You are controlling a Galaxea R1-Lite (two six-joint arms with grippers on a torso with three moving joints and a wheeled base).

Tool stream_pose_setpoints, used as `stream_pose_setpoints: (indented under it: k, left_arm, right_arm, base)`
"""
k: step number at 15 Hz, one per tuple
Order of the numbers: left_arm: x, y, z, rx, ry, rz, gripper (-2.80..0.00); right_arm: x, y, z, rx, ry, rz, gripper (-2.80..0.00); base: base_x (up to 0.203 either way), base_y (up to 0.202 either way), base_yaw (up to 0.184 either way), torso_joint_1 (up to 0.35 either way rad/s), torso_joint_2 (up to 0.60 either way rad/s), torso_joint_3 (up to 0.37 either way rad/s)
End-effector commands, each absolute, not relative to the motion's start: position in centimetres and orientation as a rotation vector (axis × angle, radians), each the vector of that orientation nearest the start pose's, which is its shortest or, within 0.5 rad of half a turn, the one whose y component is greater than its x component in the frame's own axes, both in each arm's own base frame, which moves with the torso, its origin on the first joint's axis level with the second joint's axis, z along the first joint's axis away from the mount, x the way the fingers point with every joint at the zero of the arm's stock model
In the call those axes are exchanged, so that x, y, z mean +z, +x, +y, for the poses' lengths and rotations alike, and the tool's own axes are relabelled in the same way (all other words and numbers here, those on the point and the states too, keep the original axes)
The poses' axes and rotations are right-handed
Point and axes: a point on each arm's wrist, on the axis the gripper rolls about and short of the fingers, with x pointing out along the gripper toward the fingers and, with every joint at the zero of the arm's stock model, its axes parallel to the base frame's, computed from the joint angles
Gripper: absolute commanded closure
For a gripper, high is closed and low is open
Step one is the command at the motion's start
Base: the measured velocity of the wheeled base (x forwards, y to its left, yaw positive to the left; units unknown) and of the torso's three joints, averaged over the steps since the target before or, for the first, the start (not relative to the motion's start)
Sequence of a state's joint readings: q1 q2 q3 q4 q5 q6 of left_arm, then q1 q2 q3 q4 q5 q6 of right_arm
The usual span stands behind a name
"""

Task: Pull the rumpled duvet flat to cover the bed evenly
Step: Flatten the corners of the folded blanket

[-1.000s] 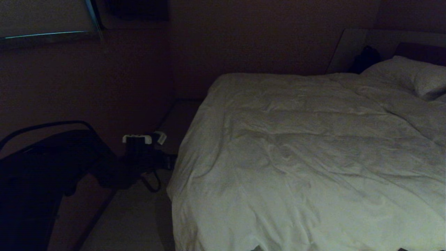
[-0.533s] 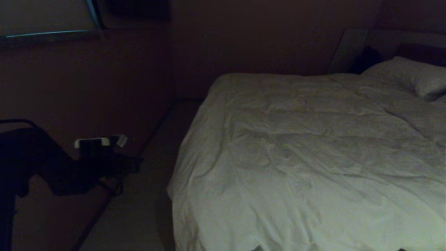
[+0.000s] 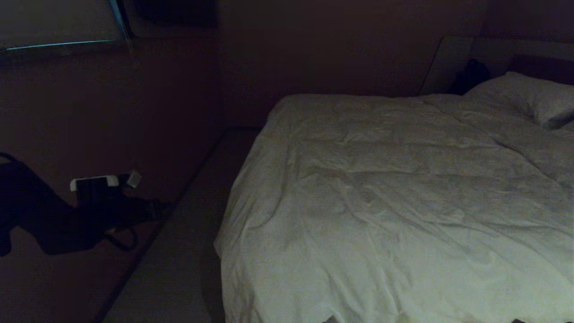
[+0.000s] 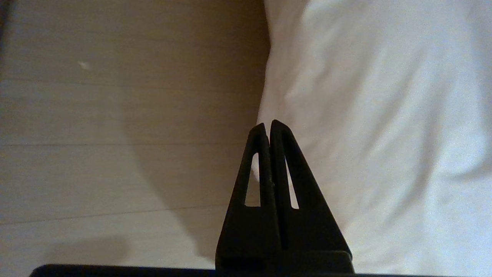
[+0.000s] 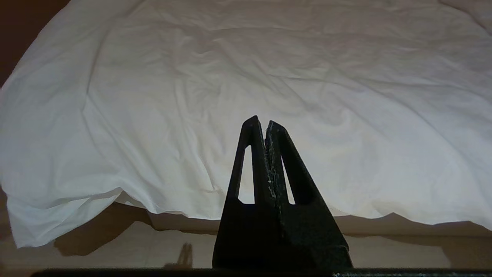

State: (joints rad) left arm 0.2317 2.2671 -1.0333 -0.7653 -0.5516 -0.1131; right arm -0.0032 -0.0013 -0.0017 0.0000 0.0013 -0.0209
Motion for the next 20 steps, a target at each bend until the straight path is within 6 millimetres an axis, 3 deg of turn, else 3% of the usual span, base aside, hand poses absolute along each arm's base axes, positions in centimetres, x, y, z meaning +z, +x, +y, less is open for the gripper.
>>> stream_pose_setpoints:
  k: [1, 7, 9, 12, 16, 20]
  left_arm:
    - [5.5, 40.5, 7.6, -0.317, -0.296, 0.437, 0.00]
    - [6.2, 40.3, 7.7, -0.403, -0.340, 0.477, 0.00]
    - [7.9, 39.3, 7.3, -0.443, -0.347, 0.454, 0.00]
    - [7.3, 38.3, 6.8, -0.481, -0.357, 0.480, 0.00]
    - [5.6, 35.4, 5.7, -0.571, -0.157, 0.505, 0.00]
    - [6.5, 35.9, 5.8, -0.566, -0.217, 0.498, 0.00]
  right_arm:
    - [7.6, -2.3, 0.0, -0.002, -0.021, -0.002, 0.00]
    - [7.6, -2.3, 0.0, -0.002, -0.021, -0.002, 0.00]
    - [7.6, -2.3, 0.0, -0.002, -0.021, -0.002, 0.00]
    - [7.6, -2.3, 0.0, -0.002, -0.021, -0.002, 0.00]
    - [7.6, -2.3, 0.0, -0.002, -0.021, -0.002, 0.00]
    - [7.6, -2.3, 0.0, -0.002, -0.021, -0.002, 0.00]
  base:
    - [0.000, 0.000, 0.000, 0.000, 0.00, 0.000]
    - [0.000, 0.000, 0.000, 0.000, 0.00, 0.000]
    - [0.000, 0.000, 0.000, 0.000, 0.00, 0.000]
    - [0.000, 0.000, 0.000, 0.000, 0.00, 0.000]
    - [0.000, 0.000, 0.000, 0.000, 0.00, 0.000]
    - [0.000, 0.000, 0.000, 0.000, 0.00, 0.000]
